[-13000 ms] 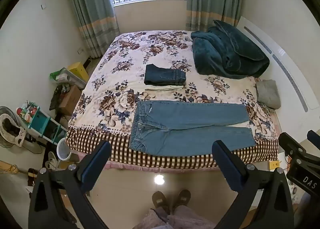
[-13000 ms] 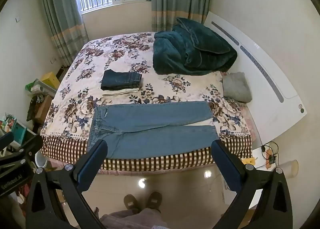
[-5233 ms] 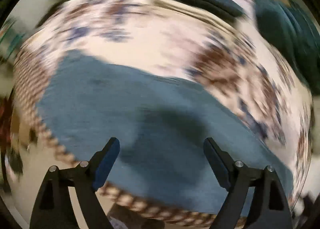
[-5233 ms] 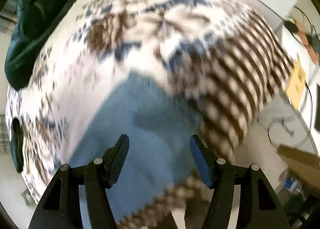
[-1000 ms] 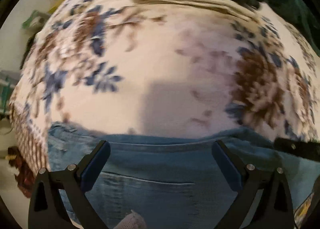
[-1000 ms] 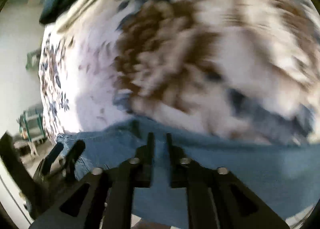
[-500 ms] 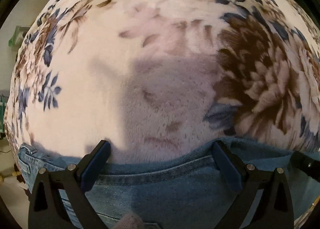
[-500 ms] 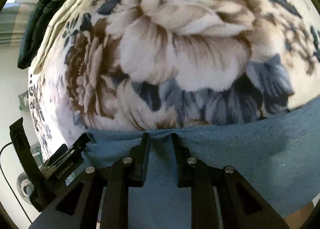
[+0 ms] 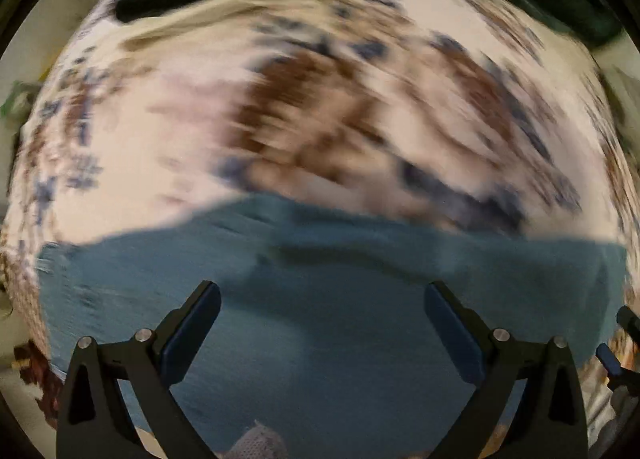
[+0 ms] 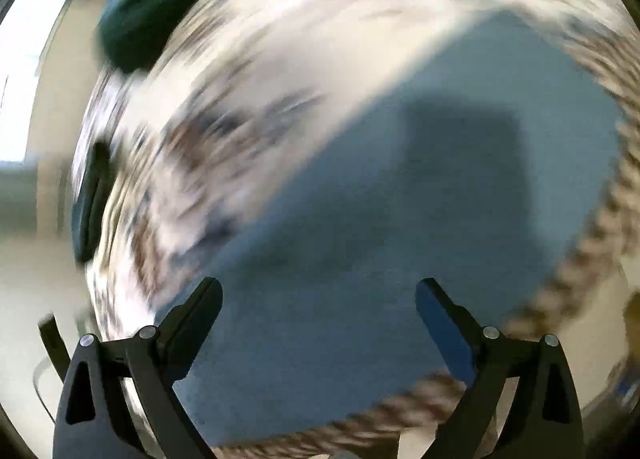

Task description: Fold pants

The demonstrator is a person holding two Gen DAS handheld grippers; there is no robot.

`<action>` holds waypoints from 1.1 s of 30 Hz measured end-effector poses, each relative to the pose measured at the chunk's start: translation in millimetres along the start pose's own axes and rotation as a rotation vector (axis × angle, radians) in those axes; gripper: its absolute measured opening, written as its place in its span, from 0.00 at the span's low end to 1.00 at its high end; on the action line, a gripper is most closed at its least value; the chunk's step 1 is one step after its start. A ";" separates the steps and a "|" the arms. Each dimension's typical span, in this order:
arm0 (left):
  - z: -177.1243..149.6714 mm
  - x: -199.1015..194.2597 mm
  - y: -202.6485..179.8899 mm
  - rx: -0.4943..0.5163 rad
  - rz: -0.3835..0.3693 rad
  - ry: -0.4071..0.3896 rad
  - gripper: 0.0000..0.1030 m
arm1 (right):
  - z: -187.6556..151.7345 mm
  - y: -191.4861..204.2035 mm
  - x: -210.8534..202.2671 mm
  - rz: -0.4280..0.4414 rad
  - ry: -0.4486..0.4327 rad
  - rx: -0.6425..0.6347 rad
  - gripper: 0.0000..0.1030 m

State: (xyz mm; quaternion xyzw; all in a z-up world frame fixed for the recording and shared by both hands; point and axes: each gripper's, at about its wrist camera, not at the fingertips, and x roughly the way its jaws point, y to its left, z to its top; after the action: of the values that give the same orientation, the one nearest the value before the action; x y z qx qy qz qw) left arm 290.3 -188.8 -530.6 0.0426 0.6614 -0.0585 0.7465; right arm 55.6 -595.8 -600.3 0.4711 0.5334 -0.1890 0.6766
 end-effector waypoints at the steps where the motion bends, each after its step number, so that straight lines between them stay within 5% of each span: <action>1: -4.5 4.5 -17.4 0.018 -0.012 0.021 1.00 | 7.2 -38.6 -10.8 0.015 -0.022 0.085 0.96; 5: -34.9 30.7 -91.5 0.104 -0.043 0.099 1.00 | 36.1 -140.0 -24.2 0.108 -0.092 0.278 0.92; 11: -55.3 65.4 -143.2 0.146 -0.012 0.144 1.00 | 64.0 -200.9 -1.8 0.276 -0.126 0.334 0.71; 19: -52.5 82.9 -147.6 0.096 0.006 0.109 1.00 | 70.6 -209.4 -5.3 0.497 -0.200 0.268 0.70; 23: -50.9 87.6 -145.8 0.084 0.013 0.098 1.00 | 70.6 -199.3 6.4 0.612 -0.160 0.239 0.58; 27: -49.0 93.0 -144.7 0.074 0.018 0.099 1.00 | 64.9 -180.2 22.8 0.563 -0.078 0.173 0.57; 33: -47.0 95.3 -147.2 0.077 0.011 0.097 1.00 | 82.6 -169.0 34.0 0.566 -0.161 0.208 0.56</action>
State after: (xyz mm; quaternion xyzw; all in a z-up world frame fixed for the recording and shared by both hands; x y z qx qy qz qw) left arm 234.3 -330.8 -628.9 0.0774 0.6940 -0.0777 0.7116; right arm -15.4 -738.6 -705.6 0.6510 0.3037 -0.0835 0.6906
